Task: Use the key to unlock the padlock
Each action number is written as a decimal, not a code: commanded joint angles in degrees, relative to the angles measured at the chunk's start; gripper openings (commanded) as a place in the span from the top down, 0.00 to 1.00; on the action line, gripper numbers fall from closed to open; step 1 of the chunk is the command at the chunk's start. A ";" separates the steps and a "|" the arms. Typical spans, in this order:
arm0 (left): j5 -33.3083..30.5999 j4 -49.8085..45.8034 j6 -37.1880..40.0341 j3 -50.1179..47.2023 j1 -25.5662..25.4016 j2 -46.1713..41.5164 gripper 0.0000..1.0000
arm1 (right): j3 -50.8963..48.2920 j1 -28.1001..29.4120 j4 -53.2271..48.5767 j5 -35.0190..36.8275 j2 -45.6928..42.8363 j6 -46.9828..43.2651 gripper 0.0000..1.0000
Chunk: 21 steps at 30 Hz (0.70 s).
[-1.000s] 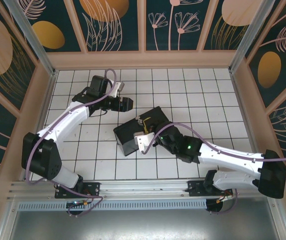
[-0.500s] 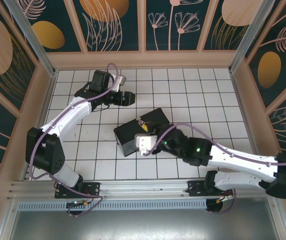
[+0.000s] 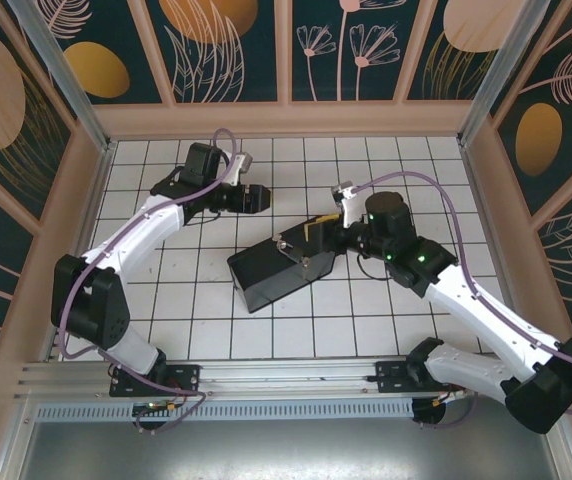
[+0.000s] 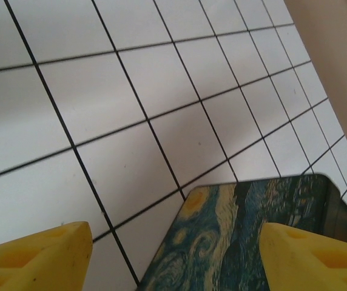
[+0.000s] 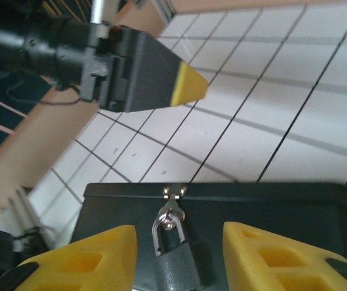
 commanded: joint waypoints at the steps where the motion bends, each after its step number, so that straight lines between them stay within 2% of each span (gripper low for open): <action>1: -1.09 -1.80 -1.26 -3.03 -0.48 -2.93 0.26 | -1.46 -0.36 2.37 -5.30 1.14 16.11 0.58; 5: -3.82 -4.67 -1.80 -4.62 -0.36 -5.54 0.23 | -2.09 -0.31 5.08 -9.60 3.53 18.34 0.59; 10: -7.66 -9.47 -1.84 -6.63 -0.09 -9.77 0.19 | -0.35 -1.21 0.09 -8.92 6.86 15.81 0.59; 21: -6.13 -13.94 -2.46 -13.55 -0.38 -18.43 0.18 | 8.10 -2.06 -15.73 -9.65 12.75 8.59 0.55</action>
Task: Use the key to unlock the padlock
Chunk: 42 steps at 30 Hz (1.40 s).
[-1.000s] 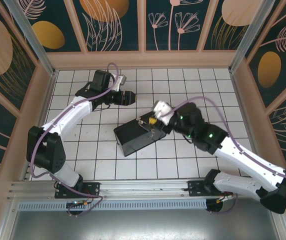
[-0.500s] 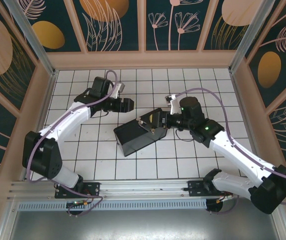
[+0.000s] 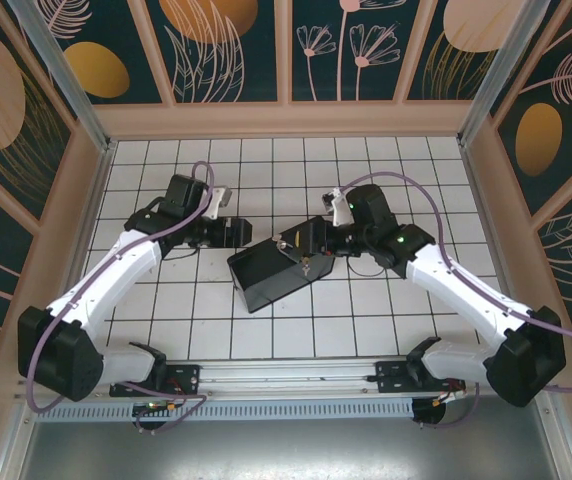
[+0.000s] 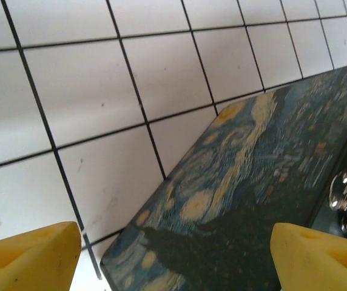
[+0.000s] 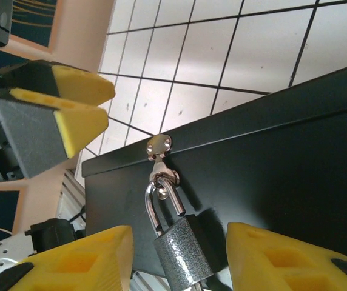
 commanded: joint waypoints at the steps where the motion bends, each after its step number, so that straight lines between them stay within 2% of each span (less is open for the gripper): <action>1: -0.01 -2.56 -0.99 -0.93 -0.37 -2.04 0.18 | 3.63 -0.28 -8.15 -0.55 2.22 -3.84 0.56; 7: -1.22 -4.22 -0.25 -1.03 -1.67 -2.15 0.17 | 5.03 0.61 -11.05 0.85 3.84 -5.04 0.57; 11: -2.71 -4.50 -0.35 -1.43 -3.03 -1.58 0.18 | 4.19 2.21 -8.37 -0.53 3.98 -3.29 0.57; 20: -5.50 -3.77 -2.65 -3.20 -5.09 -0.77 0.20 | 8.08 5.17 -13.61 1.24 4.14 -2.88 0.58; 28: -6.72 -1.66 -5.25 -4.20 -5.58 -0.48 0.22 | 5.64 5.56 -11.73 2.16 0.52 3.49 0.60; 32: -7.01 -0.85 -5.52 -4.20 -5.58 0.13 0.22 | 1.91 6.60 -6.89 1.87 -2.75 9.16 0.60; 35: -6.95 -0.43 -5.91 -4.24 -5.57 0.45 0.22 | 0.21 8.68 -4.48 3.71 -3.31 12.13 0.61; 39: -7.39 -0.18 -6.05 -3.76 -5.58 0.44 0.22 | -0.29 9.15 -9.03 12.20 -5.20 12.15 0.59; 42: -7.04 -0.17 -5.81 -3.63 -5.57 0.71 0.22 | -2.17 9.24 -7.58 11.68 -5.34 12.66 0.58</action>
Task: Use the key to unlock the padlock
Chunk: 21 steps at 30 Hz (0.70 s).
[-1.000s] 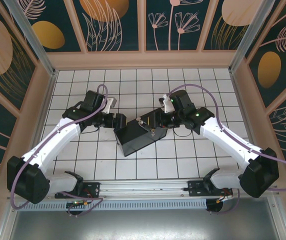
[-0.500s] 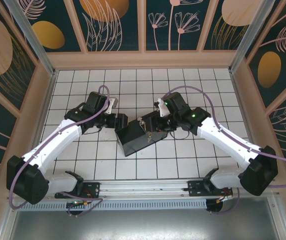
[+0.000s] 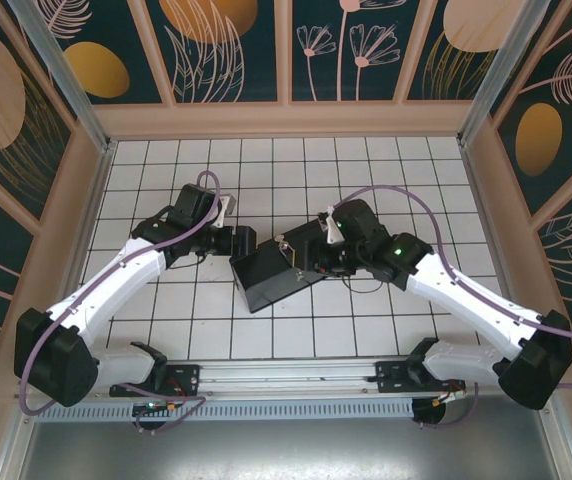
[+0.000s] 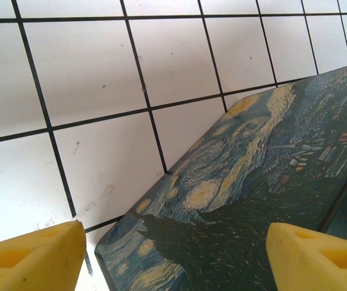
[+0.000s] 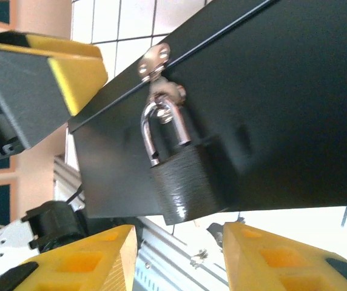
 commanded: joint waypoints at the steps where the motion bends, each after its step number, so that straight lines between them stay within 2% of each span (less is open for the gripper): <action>1: -1.36 -1.80 0.01 -1.22 -0.62 1.47 0.22 | -2.38 0.59 1.70 3.23 -1.15 2.33 0.57; 11: -0.39 -1.35 0.00 -1.13 -0.68 1.61 0.22 | -6.52 2.43 13.73 3.58 -2.60 8.49 0.58; 21: -0.52 -1.33 0.17 -1.73 -0.97 1.39 0.22 | -4.11 4.76 13.71 7.89 -3.53 8.91 0.61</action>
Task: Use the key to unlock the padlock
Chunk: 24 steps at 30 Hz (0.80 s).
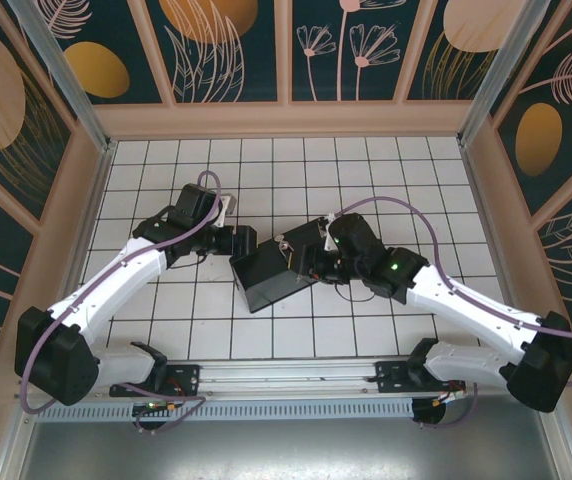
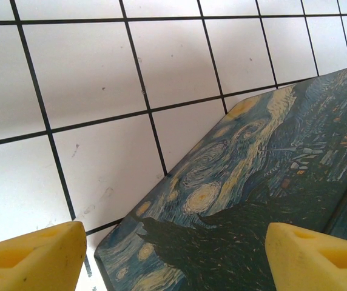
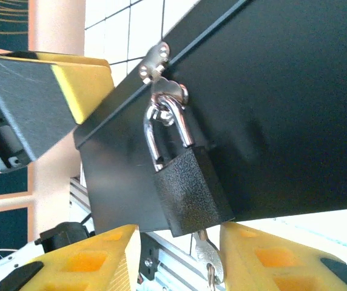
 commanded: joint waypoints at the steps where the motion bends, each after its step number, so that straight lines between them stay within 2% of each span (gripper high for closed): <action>1: -0.56 -1.89 0.18 -1.66 -0.85 0.90 0.22 | 1.77 0.30 3.81 2.37 -1.25 0.55 0.61; 11: -0.11 -1.39 -0.07 -1.66 -1.13 0.61 0.22 | 0.73 1.23 8.86 4.07 -2.07 1.65 0.61; 20: 0.51 -0.60 -0.26 -2.88 -1.37 0.73 0.22 | 1.57 4.39 8.50 8.73 2.11 -4.48 0.61; 24: 0.35 -0.87 -0.35 -2.88 -1.43 0.53 0.23 | 4.74 7.54 6.36 13.97 4.49 -8.98 0.63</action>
